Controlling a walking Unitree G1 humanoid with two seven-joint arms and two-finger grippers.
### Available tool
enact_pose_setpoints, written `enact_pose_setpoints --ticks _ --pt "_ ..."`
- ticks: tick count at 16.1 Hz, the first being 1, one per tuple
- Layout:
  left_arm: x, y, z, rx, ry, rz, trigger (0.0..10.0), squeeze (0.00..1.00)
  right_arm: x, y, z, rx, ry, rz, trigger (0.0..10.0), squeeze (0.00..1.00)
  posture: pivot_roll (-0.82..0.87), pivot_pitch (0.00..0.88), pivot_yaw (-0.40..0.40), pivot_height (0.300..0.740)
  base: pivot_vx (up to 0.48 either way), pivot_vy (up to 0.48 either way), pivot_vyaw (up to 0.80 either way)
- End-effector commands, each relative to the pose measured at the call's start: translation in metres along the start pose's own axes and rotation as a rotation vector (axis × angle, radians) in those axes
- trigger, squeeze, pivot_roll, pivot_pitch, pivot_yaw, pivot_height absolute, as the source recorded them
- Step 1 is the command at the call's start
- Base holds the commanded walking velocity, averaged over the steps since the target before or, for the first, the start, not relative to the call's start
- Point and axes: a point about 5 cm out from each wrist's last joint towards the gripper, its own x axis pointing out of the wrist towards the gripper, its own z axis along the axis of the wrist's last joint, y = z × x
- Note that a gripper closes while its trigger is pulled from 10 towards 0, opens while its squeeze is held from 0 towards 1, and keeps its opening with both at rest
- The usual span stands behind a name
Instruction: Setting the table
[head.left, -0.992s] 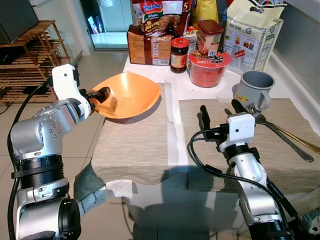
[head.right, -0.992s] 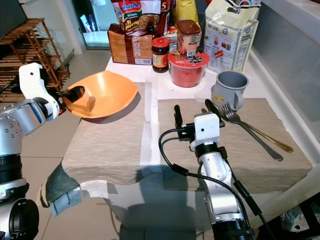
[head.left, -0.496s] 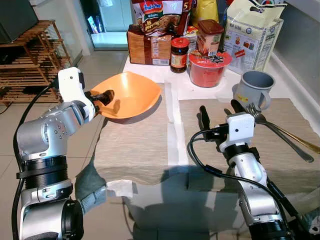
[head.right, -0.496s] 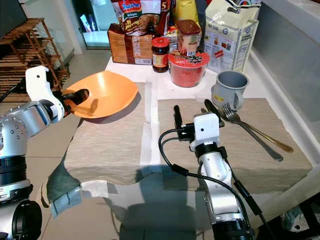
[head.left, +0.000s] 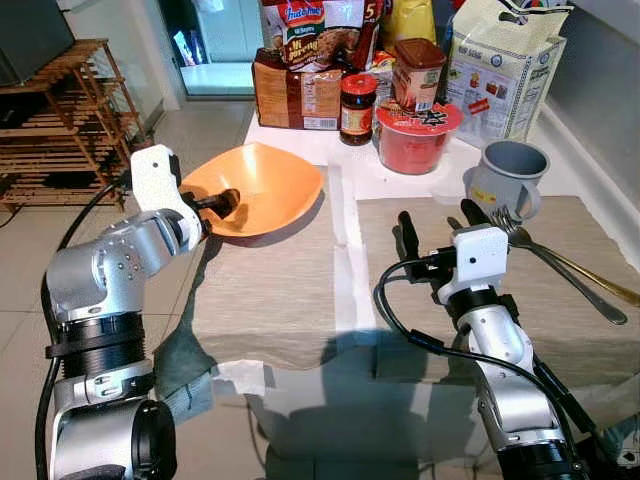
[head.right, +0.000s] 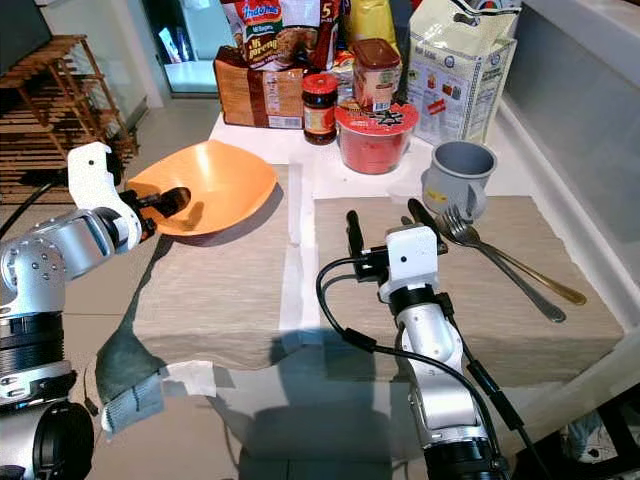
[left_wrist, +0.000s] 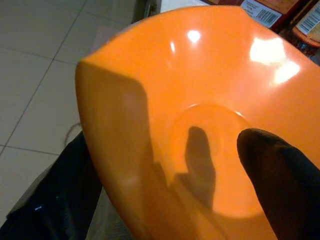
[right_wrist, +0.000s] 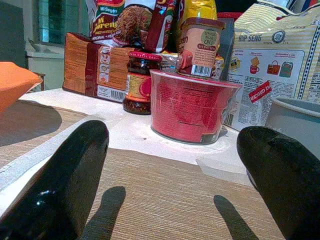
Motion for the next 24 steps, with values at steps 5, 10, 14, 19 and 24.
enact_pose_setpoints --ticks 5,10,14,19,24 --pt "0.001 0.002 -0.001 0.010 0.002 0.014 0.0 0.00 -0.006 0.001 -0.016 0.010 0.088 0.005 10.0 0.00 -0.10 0.000 0.081 0.740 0.000 0.000 0.00" --pt "0.003 0.000 -0.003 -0.006 0.014 -0.007 0.0 0.00 -0.004 0.001 -0.016 0.007 0.086 0.006 10.0 0.00 -0.10 0.000 0.081 0.740 0.000 0.000 0.00" --pt "0.003 -0.002 -0.002 0.017 0.012 -0.025 0.0 0.00 -0.004 0.001 -0.016 0.007 0.086 0.004 10.0 0.00 -0.10 0.000 0.083 0.740 0.000 0.000 0.00" --pt "0.002 -0.019 -0.004 0.167 -0.092 -0.140 0.0 0.00 -0.004 0.001 -0.018 0.009 0.093 0.003 10.0 0.00 -0.10 0.000 0.084 0.740 0.000 0.000 0.00" --pt "-0.004 -0.034 -0.007 0.286 -0.236 -0.218 0.0 0.00 -0.005 0.002 -0.018 0.009 0.095 0.002 10.0 0.00 -0.10 0.000 0.085 0.740 0.000 0.000 0.00"
